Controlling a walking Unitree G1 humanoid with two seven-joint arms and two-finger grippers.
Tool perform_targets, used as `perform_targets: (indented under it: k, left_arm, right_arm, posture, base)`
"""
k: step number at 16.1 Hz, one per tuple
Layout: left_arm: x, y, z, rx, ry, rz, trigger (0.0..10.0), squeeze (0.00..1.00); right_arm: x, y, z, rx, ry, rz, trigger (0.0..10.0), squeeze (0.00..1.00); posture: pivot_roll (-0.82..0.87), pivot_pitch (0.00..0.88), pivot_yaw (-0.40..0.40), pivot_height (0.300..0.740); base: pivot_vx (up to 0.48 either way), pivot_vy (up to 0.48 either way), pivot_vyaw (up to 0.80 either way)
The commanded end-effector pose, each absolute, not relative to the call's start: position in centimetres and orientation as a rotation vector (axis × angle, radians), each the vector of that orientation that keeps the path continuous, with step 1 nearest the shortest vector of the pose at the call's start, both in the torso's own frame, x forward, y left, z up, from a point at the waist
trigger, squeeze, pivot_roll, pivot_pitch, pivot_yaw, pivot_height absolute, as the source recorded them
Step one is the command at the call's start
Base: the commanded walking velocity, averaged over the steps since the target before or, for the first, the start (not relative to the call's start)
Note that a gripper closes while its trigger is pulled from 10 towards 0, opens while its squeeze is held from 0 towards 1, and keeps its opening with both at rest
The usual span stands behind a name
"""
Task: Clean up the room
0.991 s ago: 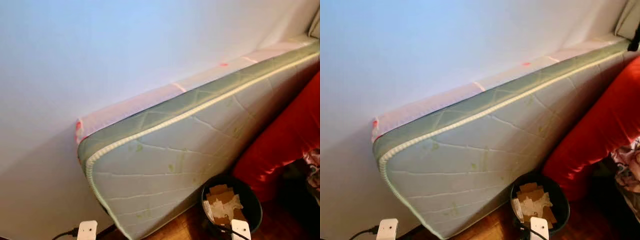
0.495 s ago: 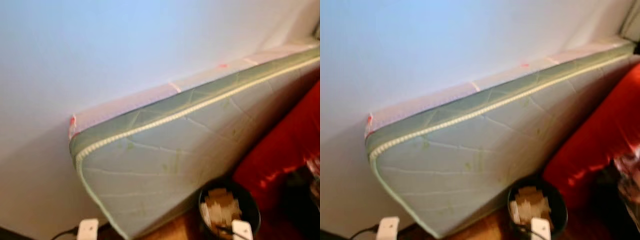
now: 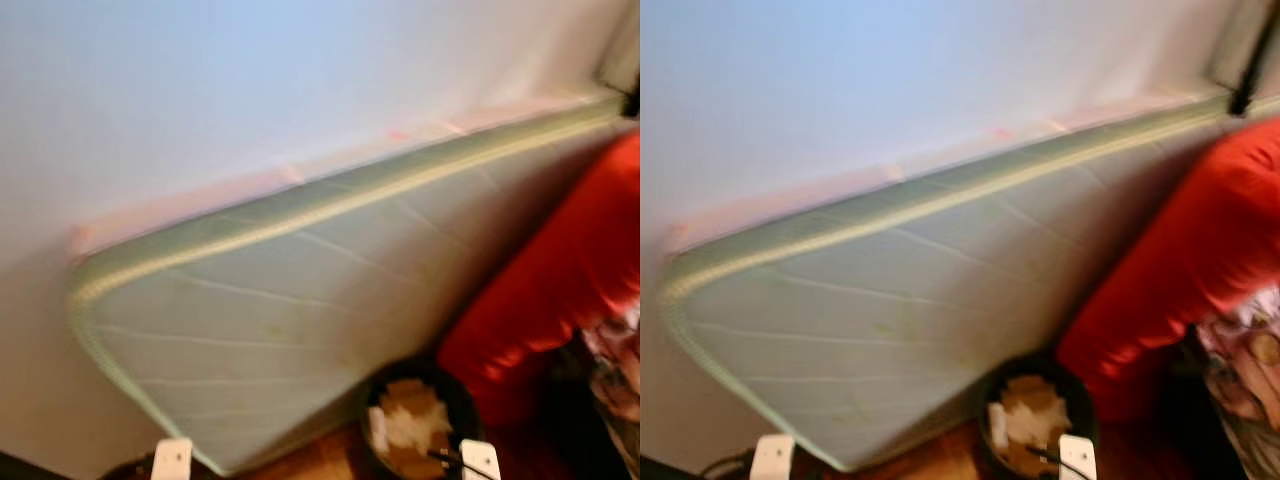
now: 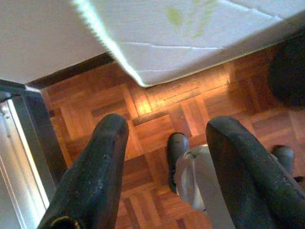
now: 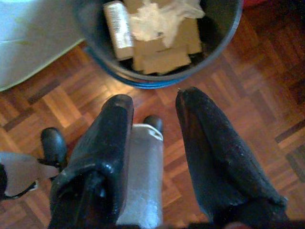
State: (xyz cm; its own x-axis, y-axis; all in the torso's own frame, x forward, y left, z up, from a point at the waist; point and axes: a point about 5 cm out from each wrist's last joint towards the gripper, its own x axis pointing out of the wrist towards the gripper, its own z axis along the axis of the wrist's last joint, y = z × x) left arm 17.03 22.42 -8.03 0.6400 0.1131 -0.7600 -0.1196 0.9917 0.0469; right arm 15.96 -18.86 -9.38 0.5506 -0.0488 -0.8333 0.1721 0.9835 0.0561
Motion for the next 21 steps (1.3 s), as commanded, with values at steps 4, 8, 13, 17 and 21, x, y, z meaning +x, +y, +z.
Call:
perform_targets:
  k: [4, 8, 13, 17, 21]
  left_arm:
    - [15.80, 20.73, -8.89, 0.008, 0.921, 0.016, 10.0, 0.00]
    - [15.85, 20.67, -8.88, 0.006, 0.920, 0.018, 10.0, 0.00]
    - [15.88, 20.67, -8.87, 0.006, 0.920, 0.014, 10.0, 0.00]
    - [15.75, 20.86, -8.89, 0.006, 0.922, 0.016, 10.0, 0.00]
    - [15.59, 20.99, -8.92, 0.005, 0.924, 0.018, 10.0, 0.00]
  right_arm:
    - [17.89, -17.89, -8.69, 0.194, 0.994, 0.005, 10.0, 0.00]
    - [17.92, -17.93, -8.66, 0.200, 0.981, -0.004, 10.0, 0.00]
    - [18.06, -18.04, -8.57, 0.214, 0.964, -0.017, 10.0, 0.00]
    - [18.12, -17.88, -8.56, 0.213, 0.968, -0.004, 10.0, 0.00]
    - [18.06, -17.74, -8.60, 0.210, 0.972, 0.001, 10.0, 0.00]
  posture:
    - [0.06, 0.000, -0.054, 0.740]
    - [0.06, 0.000, -0.054, 0.740]
    - [0.05, 0.000, -0.051, 0.740]
    - [0.05, 0.000, -0.050, 0.740]
    - [0.05, 0.000, -0.050, 0.740]
  base:
    - [0.000, -0.282, -0.77]
    - [0.000, -0.281, -0.39]
    - [0.000, -0.281, 0.00]
    - [0.000, -0.282, -0.55]
    - [0.000, -0.282, -0.73]
